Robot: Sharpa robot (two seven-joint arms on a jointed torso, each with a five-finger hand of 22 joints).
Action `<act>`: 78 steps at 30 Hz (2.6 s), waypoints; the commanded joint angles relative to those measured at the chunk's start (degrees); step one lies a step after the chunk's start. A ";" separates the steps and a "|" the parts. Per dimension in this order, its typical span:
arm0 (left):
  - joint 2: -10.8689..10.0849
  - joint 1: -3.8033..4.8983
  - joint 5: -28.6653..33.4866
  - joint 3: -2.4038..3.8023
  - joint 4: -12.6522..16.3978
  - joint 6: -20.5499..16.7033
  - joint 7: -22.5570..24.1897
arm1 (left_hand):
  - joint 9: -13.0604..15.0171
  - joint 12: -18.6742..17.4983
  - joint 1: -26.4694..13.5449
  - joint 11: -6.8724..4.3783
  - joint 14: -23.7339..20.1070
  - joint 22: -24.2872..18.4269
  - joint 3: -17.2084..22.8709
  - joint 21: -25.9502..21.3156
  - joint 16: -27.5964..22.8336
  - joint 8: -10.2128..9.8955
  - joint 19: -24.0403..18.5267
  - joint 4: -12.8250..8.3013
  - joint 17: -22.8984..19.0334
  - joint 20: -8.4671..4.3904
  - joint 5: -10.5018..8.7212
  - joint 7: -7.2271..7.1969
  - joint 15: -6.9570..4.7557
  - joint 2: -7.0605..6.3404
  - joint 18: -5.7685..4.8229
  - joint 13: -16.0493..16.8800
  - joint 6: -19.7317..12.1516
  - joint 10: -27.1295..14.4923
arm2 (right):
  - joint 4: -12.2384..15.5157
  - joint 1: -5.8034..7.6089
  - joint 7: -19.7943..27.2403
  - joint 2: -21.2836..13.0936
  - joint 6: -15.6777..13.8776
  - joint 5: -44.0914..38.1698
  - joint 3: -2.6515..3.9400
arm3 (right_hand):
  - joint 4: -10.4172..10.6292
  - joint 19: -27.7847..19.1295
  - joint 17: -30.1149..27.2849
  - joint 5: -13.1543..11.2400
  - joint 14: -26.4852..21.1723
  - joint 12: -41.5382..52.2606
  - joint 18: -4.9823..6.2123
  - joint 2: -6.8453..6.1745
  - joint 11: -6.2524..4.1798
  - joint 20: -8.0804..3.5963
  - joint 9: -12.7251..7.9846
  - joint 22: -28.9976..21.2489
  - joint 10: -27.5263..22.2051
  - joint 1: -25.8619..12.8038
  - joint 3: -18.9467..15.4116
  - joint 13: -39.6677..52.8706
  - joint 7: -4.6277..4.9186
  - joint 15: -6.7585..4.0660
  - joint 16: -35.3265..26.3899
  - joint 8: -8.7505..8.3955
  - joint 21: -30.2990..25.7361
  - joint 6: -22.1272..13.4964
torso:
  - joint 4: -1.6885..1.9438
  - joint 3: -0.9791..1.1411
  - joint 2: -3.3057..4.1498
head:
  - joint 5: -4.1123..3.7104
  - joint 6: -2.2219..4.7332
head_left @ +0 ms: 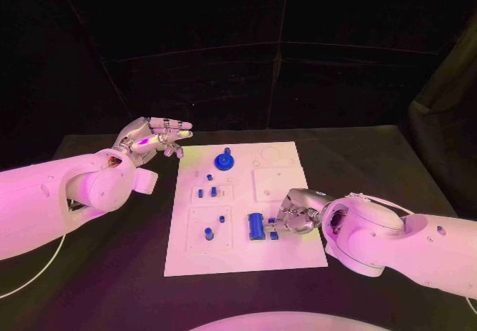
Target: Assemble the parts on the task board
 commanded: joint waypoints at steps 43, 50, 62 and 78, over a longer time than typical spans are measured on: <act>0.08 0.08 0.17 0.04 -0.17 0.55 -0.33 | -0.03 0.44 0.04 -0.07 -0.36 -0.10 -0.32 -0.20 -0.22 0.21 -0.31 -0.16 -0.13 0.12 0.04 0.09 0.01 0.53 0.36 -0.06 -0.39 -0.48 | -2.09 0.06 1.74 0.09 8.55 0.08 0.01 | -5.53 0.99 0.13 -5.65 3.03 -0.35 -0.30 0.26 0.12 -0.02 1.10 8.69 -0.27 11.42 -4.36 0.49 0.30 -0.13 -0.47 -0.56 -0.42 -0.29 | 0.01 -0.01 0.00 | -0.04 0.19; 0.01 0.07 0.17 0.03 -0.17 0.62 -0.27 | -0.03 0.44 0.04 -0.07 -0.36 -0.10 -0.32 -0.20 -0.22 0.21 -0.31 -0.16 -0.13 0.12 0.04 0.09 0.01 0.53 0.36 -0.06 -0.39 -0.48 | -1.08 0.06 3.63 -1.05 5.64 1.95 0.01 | -3.73 0.49 -0.51 -5.75 2.88 -1.19 -0.13 -0.09 0.37 0.16 1.11 8.10 -0.61 8.30 -6.75 0.00 0.50 0.07 -1.00 -0.95 -0.95 -0.86 | -0.02 0.01 -0.06 | -0.07 0.34; 0.46 0.05 2.02 -0.25 -0.93 0.80 0.87 | -0.05 0.74 -1.68 0.19 -7.06 -1.89 -2.42 -3.47 -7.35 0.20 -3.97 0.57 -8.47 0.64 -0.18 0.24 0.64 -0.27 0.34 -0.17 -1.06 -1.42 | -7.60 1.94 34.33 -2.45 -7.17 33.95 0.09 | -3.59 -19.86 -31.43 -5.68 -7.08 -19.51 6.39 1.40 3.02 2.04 -0.67 -17.93 -11.52 14.40 -5.95 -13.38 3.43 2.36 -29.47 -3.94 -25.67 -7.45 | -0.38 -0.60 -1.42 | -0.47 2.64; 5.34 -1.17 8.78 -0.71 -8.29 -0.86 5.28 | -0.12 -7.36 -1.60 2.71 -15.90 -21.00 -7.84 -27.73 -46.06 -2.38 -22.15 2.71 -28.23 7.78 -0.07 0.23 6.45 1.02 0.54 -0.61 -1.91 -1.99 | -34.78 4.22 58.51 12.16 -1.75 67.74 2.19 | -15.12 -31.98 -65.06 -7.25 -19.76 -42.28 8.41 8.21 8.90 10.57 -13.59 -53.36 -15.76 20.37 -5.81 -50.81 6.52 10.62 -74.43 -4.94 -70.76 -10.33 | -1.14 -0.75 -3.62 | 0.26 9.21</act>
